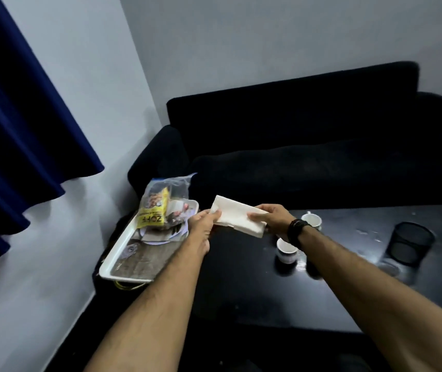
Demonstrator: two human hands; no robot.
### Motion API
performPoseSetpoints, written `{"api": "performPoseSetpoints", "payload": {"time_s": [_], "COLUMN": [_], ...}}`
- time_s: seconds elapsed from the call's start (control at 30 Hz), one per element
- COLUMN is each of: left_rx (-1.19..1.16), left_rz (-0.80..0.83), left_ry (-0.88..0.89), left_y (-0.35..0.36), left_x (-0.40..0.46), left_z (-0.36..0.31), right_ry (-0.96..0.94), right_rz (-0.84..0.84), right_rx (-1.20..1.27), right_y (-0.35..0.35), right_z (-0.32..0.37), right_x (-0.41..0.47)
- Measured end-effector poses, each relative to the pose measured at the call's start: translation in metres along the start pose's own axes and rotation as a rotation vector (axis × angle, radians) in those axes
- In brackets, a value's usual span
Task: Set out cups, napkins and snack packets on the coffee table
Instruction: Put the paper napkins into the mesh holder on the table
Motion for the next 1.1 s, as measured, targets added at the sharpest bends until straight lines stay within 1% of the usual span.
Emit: {"api": "performPoseSetpoints", "payload": {"time_s": [0.1, 0.17, 0.23, 0.3, 0.37, 0.47, 0.53, 0.6, 0.63, 0.73, 0.8, 0.87, 0.93, 0.97, 1.1], "left_rx": [0.03, 0.033, 0.053, 0.088, 0.139, 0.207, 0.201, 0.235, 0.291, 0.47, 0.445, 0.378, 0.369, 0.384, 0.482], "left_rz": [0.064, 0.109, 0.177, 0.274, 0.42, 0.617, 0.684, 0.745, 0.748, 0.728, 0.689, 0.651, 0.65, 0.665, 0.738], "left_ry": [-0.017, -0.03, -0.051, -0.092, -0.136, -0.191, -0.26, -0.347, -0.357, -0.28, -0.268, -0.253, -0.22, -0.199, -0.13], "left_y": [0.043, 0.075, 0.105, 0.136, 0.168, 0.212, 0.219, 0.241, 0.251, 0.28, 0.297, 0.313, 0.331, 0.341, 0.374], "left_x": [-0.014, -0.025, -0.037, -0.049, -0.065, -0.087, -0.091, -0.101, -0.103, -0.108, -0.108, -0.106, -0.109, -0.112, -0.126], "left_z": [0.009, 0.016, 0.022, 0.032, 0.042, 0.057, 0.064, 0.077, 0.085, 0.102, 0.11, 0.115, 0.122, 0.128, 0.148], "right_ry": [0.001, -0.015, -0.056, -0.085, -0.09, -0.042, -0.013, -0.003, 0.001, -0.005, -0.003, 0.005, 0.026, 0.021, -0.085], "right_rz": [-0.024, -0.07, -0.172, -0.229, -0.231, -0.242, -0.221, -0.224, -0.222, -0.273, -0.36, -0.355, -0.346, -0.379, -0.671], "right_rx": [0.19, 0.25, 0.23, 0.189, 0.131, 0.064, 0.043, -0.004, -0.021, 0.016, 0.207, 0.388, 0.322, 0.254, 0.105], "right_y": [-0.039, -0.069, -0.104, -0.138, -0.167, -0.208, -0.216, -0.237, -0.247, -0.278, -0.301, -0.312, -0.321, -0.329, -0.381], "right_z": [0.0, 0.001, 0.006, 0.011, 0.012, 0.005, 0.002, 0.0, -0.002, -0.005, -0.011, -0.019, -0.025, -0.028, -0.02], "right_x": [-0.018, -0.032, -0.045, -0.059, -0.071, -0.086, -0.087, -0.094, -0.097, -0.103, -0.108, -0.111, -0.114, -0.116, -0.128]}}
Point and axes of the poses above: each hand's wrist, its own x-axis towards the middle knuckle, its own y-axis out of the palm, z = x × y, the point moved 10 cm from there along x, towards the middle knuckle, and after that the axes turned 7 degrees about x, right-handed, at the moved point
